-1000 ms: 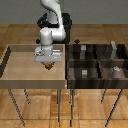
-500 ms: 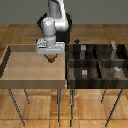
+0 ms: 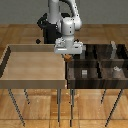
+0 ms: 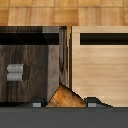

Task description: Place the loaf of bread into the appropriate compartment.

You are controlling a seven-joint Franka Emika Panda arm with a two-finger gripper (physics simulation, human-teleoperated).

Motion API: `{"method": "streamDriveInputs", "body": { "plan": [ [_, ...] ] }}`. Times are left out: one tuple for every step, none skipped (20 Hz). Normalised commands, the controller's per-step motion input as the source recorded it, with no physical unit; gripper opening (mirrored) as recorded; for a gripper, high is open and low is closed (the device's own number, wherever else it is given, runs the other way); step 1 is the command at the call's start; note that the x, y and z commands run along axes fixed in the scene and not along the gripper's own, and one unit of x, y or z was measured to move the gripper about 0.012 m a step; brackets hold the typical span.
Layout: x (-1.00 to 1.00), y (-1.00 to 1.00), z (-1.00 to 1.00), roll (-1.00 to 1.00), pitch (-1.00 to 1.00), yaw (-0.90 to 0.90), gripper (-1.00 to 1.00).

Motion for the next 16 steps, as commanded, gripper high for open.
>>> {"method": "streamDriveInputs", "body": {
  "plan": [
    [0.0, 1.0, 0.0, 0.0, 0.0, 0.0, -1.0],
    [0.0, 1.0, 0.0, 0.0, 0.0, 0.0, -1.0],
    [0.0, 1.0, 0.0, 0.0, 0.0, 0.0, -1.0],
    [0.0, 1.0, 0.0, 0.0, 0.0, 0.0, -1.0],
    [0.0, 1.0, 0.0, 0.0, 0.0, 0.0, -1.0],
    [0.0, 1.0, 0.0, 0.0, 0.0, 0.0, -1.0],
    [0.2, 1.0, 0.0, 0.0, 0.0, 0.0, -1.0],
    [0.0, 0.0, 0.0, 0.0, 0.0, 0.0, -1.0],
    [0.0, 0.0, 0.0, 0.0, 0.0, 0.0, -1.0],
    [1.0, 0.0, 0.0, 0.0, 0.0, 0.0, -1.0],
    [1.0, 0.0, 0.0, 0.0, 0.0, 0.0, -1.0],
    [1.0, 0.0, 0.0, 0.0, 0.0, 0.0, -1.0],
    [1.0, 0.0, 0.0, 0.0, 0.0, 0.0, -1.0],
    [1.0, 0.0, 0.0, 0.0, 0.0, 0.0, -1.0],
    [0.0, 1.0, 0.0, 0.0, 0.0, 0.0, -1.0],
    [0.0, 0.0, 0.0, 0.0, 0.0, 0.0, -1.0]
  ]
}}
